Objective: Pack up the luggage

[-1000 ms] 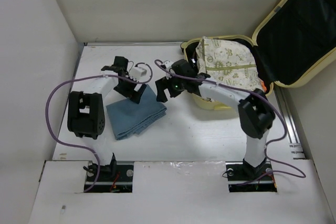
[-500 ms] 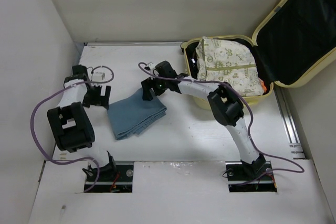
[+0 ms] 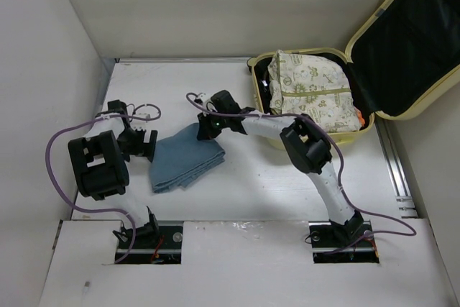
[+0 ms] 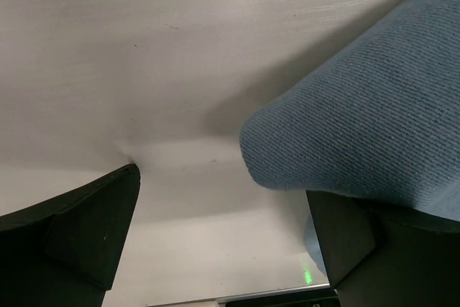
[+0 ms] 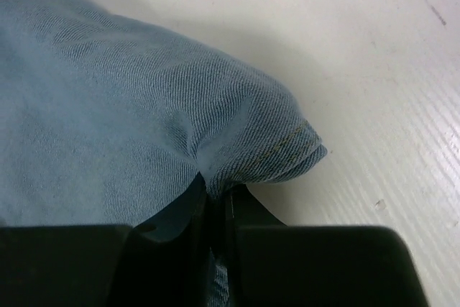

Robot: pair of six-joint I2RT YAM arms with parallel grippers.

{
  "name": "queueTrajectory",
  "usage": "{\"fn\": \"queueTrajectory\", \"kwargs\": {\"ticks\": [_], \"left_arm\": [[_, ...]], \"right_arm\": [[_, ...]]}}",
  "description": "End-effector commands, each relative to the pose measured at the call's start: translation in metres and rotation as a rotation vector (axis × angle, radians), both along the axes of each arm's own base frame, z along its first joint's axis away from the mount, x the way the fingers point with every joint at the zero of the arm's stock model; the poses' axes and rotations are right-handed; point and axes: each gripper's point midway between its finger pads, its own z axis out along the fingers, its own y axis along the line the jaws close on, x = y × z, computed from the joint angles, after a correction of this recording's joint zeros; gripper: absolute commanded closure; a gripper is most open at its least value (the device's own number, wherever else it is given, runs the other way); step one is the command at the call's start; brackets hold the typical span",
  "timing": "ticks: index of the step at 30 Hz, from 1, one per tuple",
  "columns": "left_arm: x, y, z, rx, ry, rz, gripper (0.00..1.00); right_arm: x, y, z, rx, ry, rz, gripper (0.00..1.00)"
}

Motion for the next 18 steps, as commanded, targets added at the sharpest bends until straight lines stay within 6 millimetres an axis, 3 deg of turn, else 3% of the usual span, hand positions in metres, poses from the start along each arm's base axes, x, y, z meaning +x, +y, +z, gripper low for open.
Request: {"fn": "queueTrajectory", "kwargs": {"ticks": [1,4,5,7,8,10,11,12,13,14,17,18], "left_arm": [[0.015,0.002,0.015,-0.026,-0.067,0.016,0.03],[0.025,0.011,0.03,0.0,-0.112,0.02,0.03],[0.024,0.019,0.033,0.002,-0.112,0.046,0.03],[0.031,0.027,0.044,0.013,-0.143,0.062,0.02],[0.03,0.03,0.044,0.013,-0.143,0.071,0.02],[0.032,0.033,0.047,0.028,-0.15,0.073,0.02],[0.032,0.033,0.047,0.028,-0.15,0.073,0.02],[0.032,0.033,0.047,0.028,-0.15,0.073,0.02],[0.032,0.035,0.047,0.038,-0.146,0.076,0.02],[0.034,0.035,0.047,0.042,-0.156,0.075,0.02],[0.033,0.035,0.045,0.041,-0.155,0.076,0.02],[0.033,0.035,0.045,0.041,-0.155,0.076,0.02]], "right_arm": [[-0.019,0.008,0.069,0.095,-0.043,0.055,1.0],[-0.001,-0.019,0.116,0.103,-0.071,-0.026,1.0],[0.002,-0.027,0.155,0.132,-0.123,-0.042,1.0],[0.006,-0.047,0.178,0.1,-0.141,-0.07,1.0],[0.016,-0.064,0.211,0.121,-0.208,-0.085,1.0],[0.025,-0.088,0.234,0.113,-0.244,-0.12,1.0],[0.038,-0.116,0.238,0.082,-0.233,-0.167,1.0],[0.043,-0.133,0.262,0.089,-0.281,-0.184,1.0],[0.048,-0.15,0.27,0.076,-0.294,-0.207,1.0],[0.06,-0.186,0.27,0.034,-0.275,-0.265,1.0],[0.072,-0.25,0.288,-0.036,-0.324,-0.346,1.0],[0.079,-0.293,0.281,-0.086,-0.287,-0.416,1.0]]}}
